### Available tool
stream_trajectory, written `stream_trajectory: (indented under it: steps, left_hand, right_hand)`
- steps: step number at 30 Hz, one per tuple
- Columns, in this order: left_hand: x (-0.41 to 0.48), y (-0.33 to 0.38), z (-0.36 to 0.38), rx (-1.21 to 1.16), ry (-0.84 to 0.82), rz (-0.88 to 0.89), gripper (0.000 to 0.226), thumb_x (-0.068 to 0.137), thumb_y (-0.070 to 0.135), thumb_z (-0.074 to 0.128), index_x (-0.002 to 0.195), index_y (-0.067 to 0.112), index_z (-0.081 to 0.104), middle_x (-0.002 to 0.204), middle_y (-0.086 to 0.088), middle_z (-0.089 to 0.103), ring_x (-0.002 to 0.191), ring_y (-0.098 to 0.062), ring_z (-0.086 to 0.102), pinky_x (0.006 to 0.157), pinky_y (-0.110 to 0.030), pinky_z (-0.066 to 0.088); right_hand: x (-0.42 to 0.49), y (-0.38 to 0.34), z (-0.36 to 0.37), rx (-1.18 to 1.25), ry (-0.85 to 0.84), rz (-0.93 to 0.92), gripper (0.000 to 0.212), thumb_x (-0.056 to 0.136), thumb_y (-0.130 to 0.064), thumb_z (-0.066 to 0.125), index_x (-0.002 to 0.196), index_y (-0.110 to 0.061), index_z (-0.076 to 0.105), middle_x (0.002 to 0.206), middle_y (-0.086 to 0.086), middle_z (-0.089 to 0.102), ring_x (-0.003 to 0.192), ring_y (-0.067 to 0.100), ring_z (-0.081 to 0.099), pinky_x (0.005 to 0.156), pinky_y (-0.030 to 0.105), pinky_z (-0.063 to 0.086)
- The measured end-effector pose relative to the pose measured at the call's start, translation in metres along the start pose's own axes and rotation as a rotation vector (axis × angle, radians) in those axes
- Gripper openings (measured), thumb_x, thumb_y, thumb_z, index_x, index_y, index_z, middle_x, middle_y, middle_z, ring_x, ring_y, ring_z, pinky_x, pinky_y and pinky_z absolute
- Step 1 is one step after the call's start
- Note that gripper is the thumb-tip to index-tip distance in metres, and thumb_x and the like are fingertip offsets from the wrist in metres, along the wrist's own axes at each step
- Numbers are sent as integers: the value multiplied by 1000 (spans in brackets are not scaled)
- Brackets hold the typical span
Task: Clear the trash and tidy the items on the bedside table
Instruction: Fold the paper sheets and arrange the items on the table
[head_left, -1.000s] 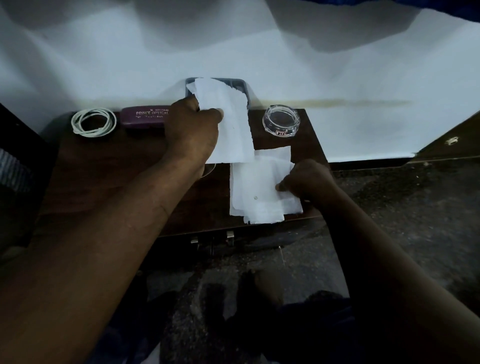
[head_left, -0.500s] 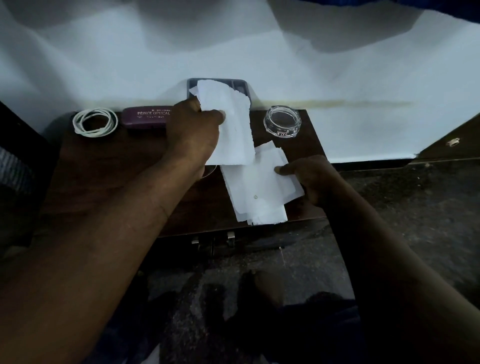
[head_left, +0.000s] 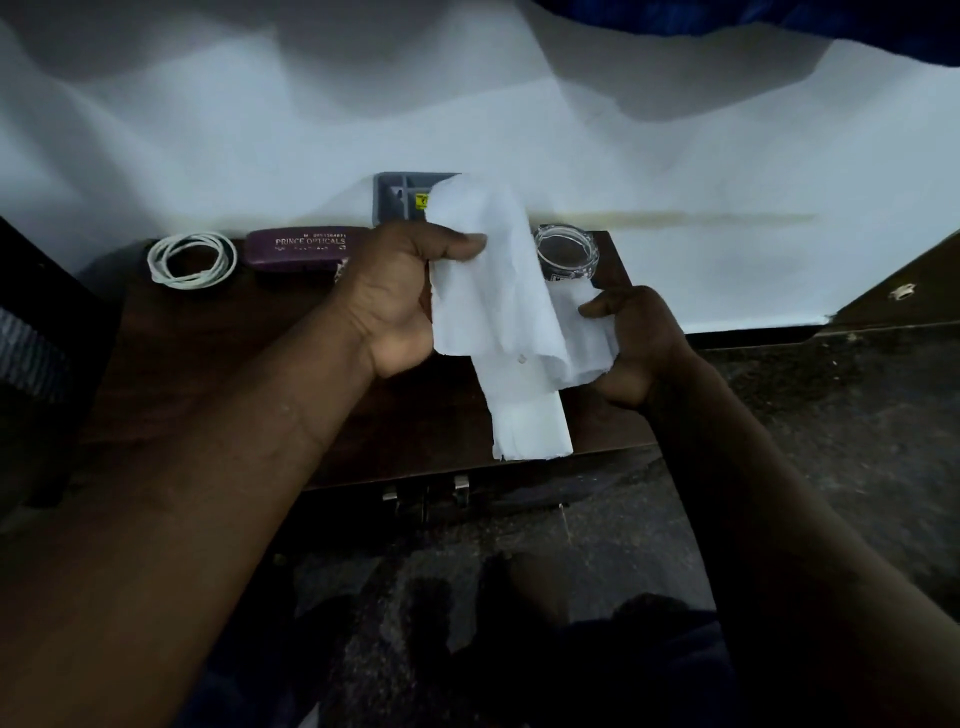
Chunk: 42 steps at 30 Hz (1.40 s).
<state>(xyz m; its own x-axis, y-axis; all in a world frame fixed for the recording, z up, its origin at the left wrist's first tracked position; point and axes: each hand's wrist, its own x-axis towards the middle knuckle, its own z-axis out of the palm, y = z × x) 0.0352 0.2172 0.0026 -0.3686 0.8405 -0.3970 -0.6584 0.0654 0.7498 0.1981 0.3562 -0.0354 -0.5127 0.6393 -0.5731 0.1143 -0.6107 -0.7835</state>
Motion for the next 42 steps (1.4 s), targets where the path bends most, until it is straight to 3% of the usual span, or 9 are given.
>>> stream_trajectory:
  steps: [4,6,12,15,18,21,27,35,42]
  left_hand:
    - [-1,2,-1,-69,-173,-13,39,93,5,52,128,3,68,121,-12,72,108,-29,70,95,-46,58]
    - [3,0,0,32,-68,-12,43,91,5,56,133,2,65,131,-13,69,114,-31,68,99,-50,56]
    - [15,-12,-5,245,244,68,24,85,6,74,109,11,75,104,-7,79,94,-27,76,80,-47,63]
    - [19,-14,-6,243,263,151,11,85,10,78,94,16,75,82,2,80,69,-15,77,57,-31,61]
    - [22,-18,-7,238,286,188,8,85,13,80,91,16,75,79,5,80,67,-12,76,52,-27,58]
    - [23,-21,-6,246,304,194,9,83,17,83,89,18,77,84,5,80,71,-12,77,55,-27,58]
    - [21,-22,0,127,242,86,20,85,15,80,104,16,76,101,-3,80,87,-23,76,75,-42,63]
    - [14,-19,3,-91,91,-97,39,91,12,70,130,11,70,124,-7,74,101,-26,74,74,-44,63]
    - [22,-25,0,17,215,35,16,87,12,77,103,13,75,101,-6,80,82,-22,76,69,-40,64]
  right_hand:
    - [-2,-3,3,99,-79,6,43,97,-6,32,90,1,73,73,11,75,61,26,73,57,26,59]
    - [-5,-3,5,140,-154,-36,32,88,-10,45,77,-6,74,69,9,74,59,23,73,52,28,60]
    - [-5,-7,6,214,-269,-62,59,110,-24,26,101,-16,84,123,11,75,120,33,67,116,53,43]
    - [-6,-9,8,220,-218,-63,50,103,-13,28,132,-9,68,145,17,60,140,43,51,117,60,39]
    - [-8,-8,10,247,-227,-59,48,101,-13,28,112,-12,74,144,18,61,139,43,52,117,62,37]
    - [-10,-9,9,278,-308,-70,52,100,-15,29,96,-12,81,122,16,69,124,39,58,116,61,39]
    - [-10,-12,8,331,-332,-32,48,103,-18,30,138,-2,58,145,20,59,136,41,54,117,59,39]
    - [-16,-17,8,322,-314,-56,42,104,-18,28,120,-9,65,104,10,73,101,32,68,94,47,54]
    - [-21,-16,15,228,-428,-116,71,105,-57,40,153,-5,48,155,20,51,143,39,49,121,56,36]
